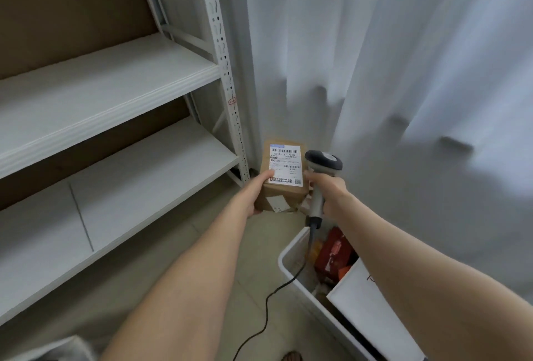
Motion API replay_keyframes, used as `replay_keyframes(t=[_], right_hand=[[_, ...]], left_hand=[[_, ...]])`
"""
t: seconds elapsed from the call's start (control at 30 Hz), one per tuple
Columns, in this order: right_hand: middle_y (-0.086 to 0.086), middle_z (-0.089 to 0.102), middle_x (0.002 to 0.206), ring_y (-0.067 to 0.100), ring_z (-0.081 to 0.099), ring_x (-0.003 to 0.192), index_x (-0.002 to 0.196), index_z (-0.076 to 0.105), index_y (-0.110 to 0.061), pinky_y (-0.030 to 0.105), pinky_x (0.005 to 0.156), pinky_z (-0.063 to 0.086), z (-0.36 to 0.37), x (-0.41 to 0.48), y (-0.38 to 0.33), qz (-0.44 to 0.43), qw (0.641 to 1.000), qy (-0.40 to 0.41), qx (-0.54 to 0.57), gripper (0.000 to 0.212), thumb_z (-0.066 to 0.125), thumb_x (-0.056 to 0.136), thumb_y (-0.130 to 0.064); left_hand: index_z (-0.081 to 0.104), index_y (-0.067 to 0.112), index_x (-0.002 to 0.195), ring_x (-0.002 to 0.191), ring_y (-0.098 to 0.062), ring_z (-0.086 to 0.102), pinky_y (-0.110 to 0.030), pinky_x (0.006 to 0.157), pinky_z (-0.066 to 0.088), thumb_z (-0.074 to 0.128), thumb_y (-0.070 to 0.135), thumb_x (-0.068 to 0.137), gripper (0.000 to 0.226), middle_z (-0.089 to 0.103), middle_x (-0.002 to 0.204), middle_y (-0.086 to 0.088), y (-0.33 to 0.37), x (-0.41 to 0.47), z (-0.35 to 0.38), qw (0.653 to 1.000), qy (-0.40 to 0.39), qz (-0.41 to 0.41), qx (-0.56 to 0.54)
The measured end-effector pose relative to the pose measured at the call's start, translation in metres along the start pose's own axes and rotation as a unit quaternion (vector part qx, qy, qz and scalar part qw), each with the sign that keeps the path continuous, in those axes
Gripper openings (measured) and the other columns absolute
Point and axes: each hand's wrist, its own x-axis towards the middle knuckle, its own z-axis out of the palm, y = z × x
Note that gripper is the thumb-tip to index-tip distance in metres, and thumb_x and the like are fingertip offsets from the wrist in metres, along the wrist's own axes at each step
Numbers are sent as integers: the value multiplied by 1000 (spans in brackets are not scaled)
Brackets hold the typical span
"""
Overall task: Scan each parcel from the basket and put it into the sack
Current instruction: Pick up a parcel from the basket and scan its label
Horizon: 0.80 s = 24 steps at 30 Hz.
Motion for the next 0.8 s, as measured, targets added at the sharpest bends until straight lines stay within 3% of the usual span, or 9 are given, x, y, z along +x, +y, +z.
replay_keyframes(t=[0.1, 0.17, 0.3, 0.37, 0.47, 0.8], right_hand=[[8, 69, 87, 22, 67, 77, 87, 58, -11, 34, 69, 57, 22, -24, 27, -16, 999, -35, -15, 17, 72, 83, -3], [8, 68, 89, 24, 67, 82, 83, 57, -11, 38, 76, 58, 35, -42, 46, -29, 998, -46, -37, 17, 70, 83, 0], [9, 67, 93, 31, 66, 97, 82, 56, -12, 47, 92, 54, 61, -77, 85, -20, 994, -68, -80, 20, 71, 81, 1], [13, 68, 103, 32, 66, 99, 83, 56, -12, 49, 92, 54, 78, -94, 103, -18, 991, -77, -109, 22, 75, 77, -1], [15, 66, 109, 32, 64, 102, 81, 54, -11, 49, 92, 54, 110, -120, 132, -25, 982, -94, -160, 25, 76, 75, -2], [14, 62, 97, 29, 60, 92, 69, 48, -9, 45, 93, 53, 254, -222, 261, -50, 942, -172, -283, 27, 73, 79, 0]], left_hand=[[59, 20, 111, 93, -20, 59, -42, 100, 46, 60, 42, 86, 34, 65, 97, -6, -21, -28, -33, 1000, 12, 6, -22], [60, 20, 109, 94, -21, 60, -43, 99, 47, 62, 41, 84, 33, 66, 98, -7, -39, -49, -57, 999, 27, 9, -34], [56, 18, 123, 100, -25, 58, -44, 90, 52, 70, 40, 79, 51, 61, 110, -8, -73, -94, -112, 998, 55, 13, -22], [53, 19, 128, 106, -26, 57, -45, 88, 53, 75, 41, 75, 61, 58, 121, -9, -92, -116, -144, 998, 56, 14, -18], [46, 23, 133, 111, -26, 55, -49, 97, 47, 77, 44, 72, 72, 55, 128, -9, -121, -153, -190, 997, 77, 19, -16], [47, 21, 134, 107, -23, 60, -46, 98, 48, 78, 43, 72, 73, 62, 122, -5, -228, -247, -365, 983, 169, 25, -69]])
